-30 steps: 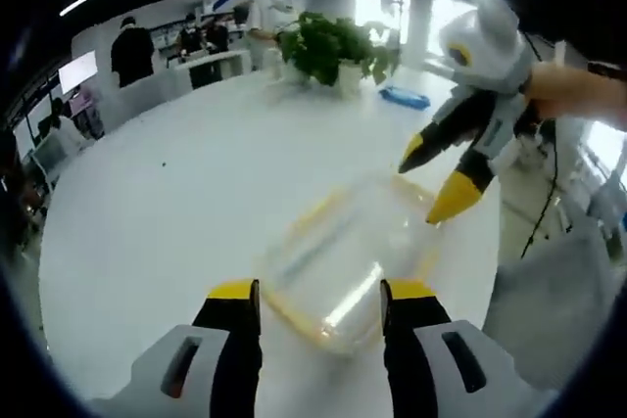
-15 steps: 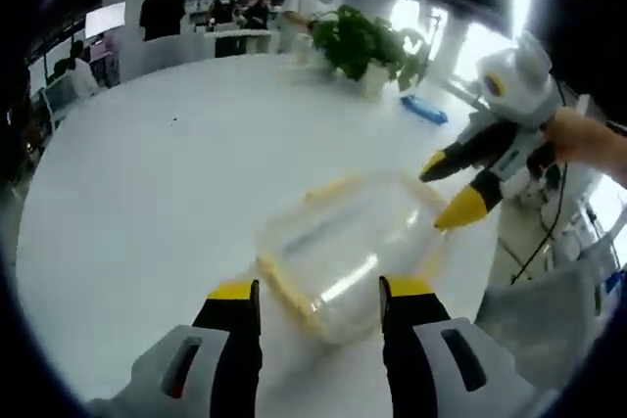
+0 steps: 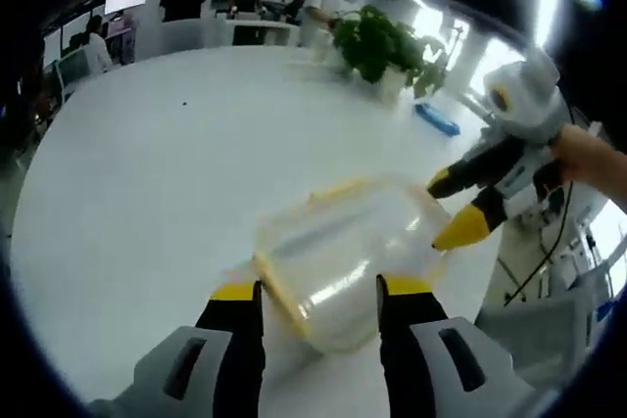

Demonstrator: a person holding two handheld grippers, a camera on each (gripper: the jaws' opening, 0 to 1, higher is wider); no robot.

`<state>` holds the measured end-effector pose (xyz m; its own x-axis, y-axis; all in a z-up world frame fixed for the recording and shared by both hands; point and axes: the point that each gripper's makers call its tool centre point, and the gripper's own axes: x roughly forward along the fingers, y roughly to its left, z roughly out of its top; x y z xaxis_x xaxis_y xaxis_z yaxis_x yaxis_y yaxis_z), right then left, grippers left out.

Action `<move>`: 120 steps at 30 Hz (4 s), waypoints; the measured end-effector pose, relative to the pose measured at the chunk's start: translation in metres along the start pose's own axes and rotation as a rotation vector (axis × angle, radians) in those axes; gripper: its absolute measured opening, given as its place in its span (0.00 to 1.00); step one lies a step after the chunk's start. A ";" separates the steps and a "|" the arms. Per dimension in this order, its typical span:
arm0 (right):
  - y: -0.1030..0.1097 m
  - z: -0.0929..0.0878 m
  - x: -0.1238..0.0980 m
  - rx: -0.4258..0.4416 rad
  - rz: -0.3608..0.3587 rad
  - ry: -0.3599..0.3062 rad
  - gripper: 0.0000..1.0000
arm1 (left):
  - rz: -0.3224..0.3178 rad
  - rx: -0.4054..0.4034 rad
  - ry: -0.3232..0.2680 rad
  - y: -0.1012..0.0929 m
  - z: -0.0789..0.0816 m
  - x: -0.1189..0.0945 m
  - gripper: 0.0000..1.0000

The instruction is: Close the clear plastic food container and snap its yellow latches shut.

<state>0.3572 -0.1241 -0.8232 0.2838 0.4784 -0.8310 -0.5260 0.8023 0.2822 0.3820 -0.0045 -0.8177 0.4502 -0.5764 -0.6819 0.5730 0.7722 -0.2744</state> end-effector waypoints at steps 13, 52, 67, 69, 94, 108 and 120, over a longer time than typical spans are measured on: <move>-0.002 0.001 0.003 0.011 0.066 0.039 0.44 | 0.001 -0.031 0.039 -0.001 -0.001 0.000 0.42; 0.015 0.052 0.043 0.116 0.007 -0.035 0.50 | 0.030 -0.172 -0.062 0.043 0.006 -0.005 0.41; 0.011 0.099 0.067 0.098 0.012 -0.091 0.49 | 0.065 -0.189 -0.115 0.092 0.032 0.001 0.42; 0.010 0.106 0.070 0.096 0.013 -0.096 0.49 | 0.068 -0.189 -0.126 0.098 0.035 0.002 0.42; -0.017 0.166 0.094 0.107 -0.001 -0.220 0.49 | 0.041 -0.181 -0.182 0.153 0.085 0.029 0.42; -0.019 0.169 0.093 0.128 0.003 -0.218 0.51 | 0.025 -0.194 -0.217 0.153 0.086 0.029 0.44; -0.016 0.171 0.080 0.102 -0.002 -0.285 0.63 | 0.017 -0.143 -0.263 0.155 0.095 0.015 0.47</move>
<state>0.5257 -0.0381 -0.8122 0.5060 0.5460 -0.6677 -0.4457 0.8283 0.3395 0.5430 0.0809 -0.8062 0.6314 -0.5981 -0.4936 0.4701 0.8015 -0.3697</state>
